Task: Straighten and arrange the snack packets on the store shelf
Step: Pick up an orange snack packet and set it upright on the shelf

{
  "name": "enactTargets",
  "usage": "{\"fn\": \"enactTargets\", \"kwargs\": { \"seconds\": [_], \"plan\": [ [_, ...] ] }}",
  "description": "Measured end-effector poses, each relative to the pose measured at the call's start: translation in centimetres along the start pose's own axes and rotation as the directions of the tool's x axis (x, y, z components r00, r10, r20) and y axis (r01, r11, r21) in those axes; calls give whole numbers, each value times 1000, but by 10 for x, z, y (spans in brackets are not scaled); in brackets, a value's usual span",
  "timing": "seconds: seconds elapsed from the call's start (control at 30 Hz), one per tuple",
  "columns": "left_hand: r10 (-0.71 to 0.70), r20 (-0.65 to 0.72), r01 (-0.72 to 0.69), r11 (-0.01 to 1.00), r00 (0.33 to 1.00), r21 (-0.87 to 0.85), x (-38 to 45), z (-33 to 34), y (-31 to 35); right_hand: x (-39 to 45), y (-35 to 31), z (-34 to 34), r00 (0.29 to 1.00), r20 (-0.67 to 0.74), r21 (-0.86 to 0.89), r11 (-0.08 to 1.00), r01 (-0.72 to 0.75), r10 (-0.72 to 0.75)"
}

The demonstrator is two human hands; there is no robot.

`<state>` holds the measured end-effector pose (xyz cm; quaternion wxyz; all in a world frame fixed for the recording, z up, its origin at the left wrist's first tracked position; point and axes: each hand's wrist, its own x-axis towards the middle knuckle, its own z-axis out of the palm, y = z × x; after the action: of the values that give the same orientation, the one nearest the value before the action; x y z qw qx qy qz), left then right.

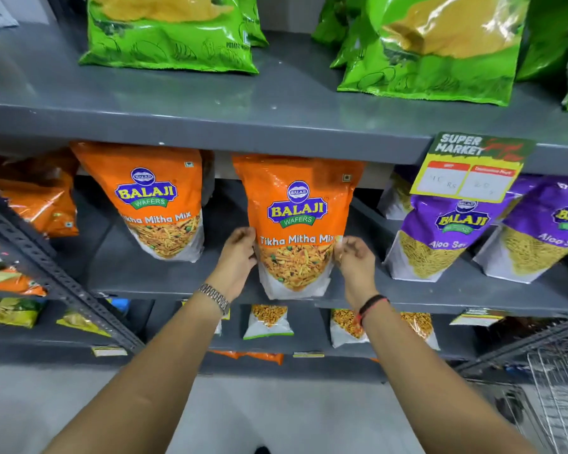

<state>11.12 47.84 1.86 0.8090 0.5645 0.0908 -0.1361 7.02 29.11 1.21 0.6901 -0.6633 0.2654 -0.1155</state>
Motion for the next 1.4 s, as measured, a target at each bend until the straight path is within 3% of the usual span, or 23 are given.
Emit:
{"fn": "enactTargets", "kwargs": {
  "seconds": [0.27,0.4,0.57,0.77,1.1,1.2,1.27,1.4],
  "plan": [
    [122,-39,-115,982,992,150,50,-11,-7,48,11,33,1000,27,-149,989,12,-8],
    [55,-55,-44,982,997,183,47,-23,-23,45,17,38,1000,10,-123,992,-22,24],
    [-181,45,172,973,982,157,30,-21,-31,29,25,40,979,51,19,980,-200,198],
    [-206,101,194,975,973,112,33,-11,-30,21,25,48,963,91,142,954,-266,255],
    [-210,99,196,971,973,138,42,21,-34,41,18,25,960,72,114,954,-279,272],
    [-186,23,182,976,982,119,34,14,-40,34,20,18,939,23,52,938,-343,342],
    [-153,-110,161,984,982,71,32,-2,-46,27,31,17,916,-13,-22,916,-400,400],
    [-73,-430,72,997,900,-18,28,-60,-47,9,47,36,880,138,-81,891,-447,454]
  ]
}}
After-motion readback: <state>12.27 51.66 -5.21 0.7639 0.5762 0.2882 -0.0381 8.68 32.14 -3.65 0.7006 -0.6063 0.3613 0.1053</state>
